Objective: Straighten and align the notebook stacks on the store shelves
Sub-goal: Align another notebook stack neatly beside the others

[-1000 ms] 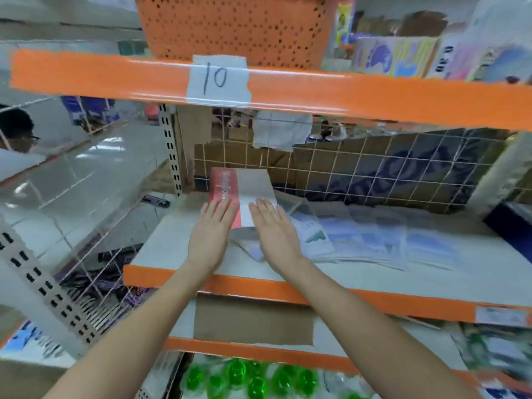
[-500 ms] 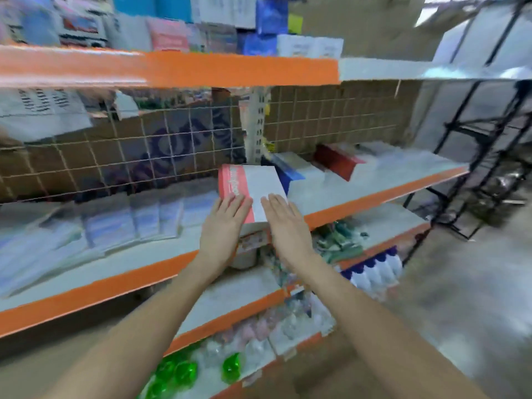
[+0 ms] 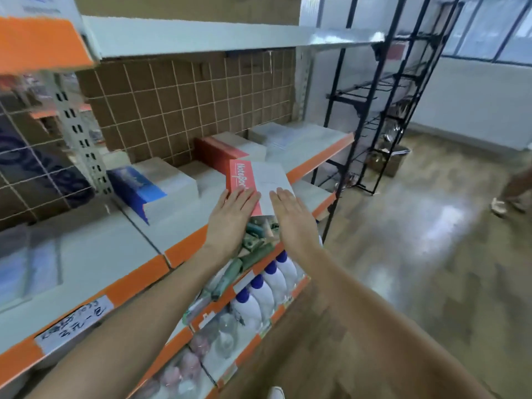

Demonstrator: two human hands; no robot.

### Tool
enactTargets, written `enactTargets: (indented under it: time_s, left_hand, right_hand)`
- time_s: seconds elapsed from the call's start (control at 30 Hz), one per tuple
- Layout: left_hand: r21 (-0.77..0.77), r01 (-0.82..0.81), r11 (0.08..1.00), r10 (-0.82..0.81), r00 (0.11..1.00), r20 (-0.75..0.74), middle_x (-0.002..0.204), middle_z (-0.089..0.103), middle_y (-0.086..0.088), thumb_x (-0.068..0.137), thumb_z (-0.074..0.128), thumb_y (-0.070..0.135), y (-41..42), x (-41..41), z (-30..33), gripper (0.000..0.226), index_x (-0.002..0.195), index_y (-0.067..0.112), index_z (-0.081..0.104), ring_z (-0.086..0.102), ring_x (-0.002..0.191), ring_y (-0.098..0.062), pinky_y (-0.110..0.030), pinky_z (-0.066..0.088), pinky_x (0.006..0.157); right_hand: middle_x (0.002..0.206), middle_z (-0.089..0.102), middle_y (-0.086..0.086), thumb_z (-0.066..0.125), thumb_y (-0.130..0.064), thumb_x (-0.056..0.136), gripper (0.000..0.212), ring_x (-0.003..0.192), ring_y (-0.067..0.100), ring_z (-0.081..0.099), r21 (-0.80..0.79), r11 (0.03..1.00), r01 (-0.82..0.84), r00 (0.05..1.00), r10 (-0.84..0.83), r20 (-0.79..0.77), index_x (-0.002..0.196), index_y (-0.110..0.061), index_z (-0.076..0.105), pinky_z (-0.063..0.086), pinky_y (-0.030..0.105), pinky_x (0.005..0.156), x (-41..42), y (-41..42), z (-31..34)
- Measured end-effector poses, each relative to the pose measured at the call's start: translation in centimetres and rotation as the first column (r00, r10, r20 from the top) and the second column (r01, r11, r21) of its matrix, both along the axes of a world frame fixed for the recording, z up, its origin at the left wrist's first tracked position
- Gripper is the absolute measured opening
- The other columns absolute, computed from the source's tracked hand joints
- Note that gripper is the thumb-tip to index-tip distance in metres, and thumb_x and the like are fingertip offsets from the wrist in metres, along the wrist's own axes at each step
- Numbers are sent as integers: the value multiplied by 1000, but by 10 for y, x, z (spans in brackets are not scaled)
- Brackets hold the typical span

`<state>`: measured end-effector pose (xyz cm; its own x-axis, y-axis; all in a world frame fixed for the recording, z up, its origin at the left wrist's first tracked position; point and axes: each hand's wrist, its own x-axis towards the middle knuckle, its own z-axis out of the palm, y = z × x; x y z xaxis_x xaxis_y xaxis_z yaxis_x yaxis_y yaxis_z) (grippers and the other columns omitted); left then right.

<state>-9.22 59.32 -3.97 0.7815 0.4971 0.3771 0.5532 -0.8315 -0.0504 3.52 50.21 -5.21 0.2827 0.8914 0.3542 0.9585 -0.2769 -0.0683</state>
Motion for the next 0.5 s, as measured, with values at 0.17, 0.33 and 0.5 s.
enactTargets:
  time_s: [0.17, 0.33, 0.5]
  left_hand:
    - [-45, -74, 996, 74, 997, -2, 157, 15, 3, 96, 35, 13, 52, 70, 2, 59, 150, 21, 13, 9, 144, -14, -32, -4, 115]
    - [-77, -161, 984, 162, 987, 6, 157, 16, 3, 88, 36, -1, 99, 113, 5, 69, 150, 21, 15, 11, 144, -12, -30, -2, 115]
    - [-107, -258, 960, 262, 965, 24, 154, 25, 0, 83, 37, -10, 123, 139, -2, 73, 148, 19, 23, 17, 143, -16, -30, 2, 116]
  right_hand:
    - [159, 6, 10, 34, 5, 94, 65, 147, 19, 4, -29, 998, -62, 998, 62, -7, 152, -9, 5, -4, 30, 117, 73, 55, 8]
    - [159, 7, 10, 34, 4, 95, 65, 147, 19, 5, -55, 982, -182, 983, 182, -9, 152, -9, 6, -6, 28, 115, 126, 115, 13]
    - [159, 7, 9, 27, 3, 95, 62, 147, 17, 6, -118, 953, -278, 960, 278, -23, 152, -10, 6, -4, 29, 116, 161, 161, 5]
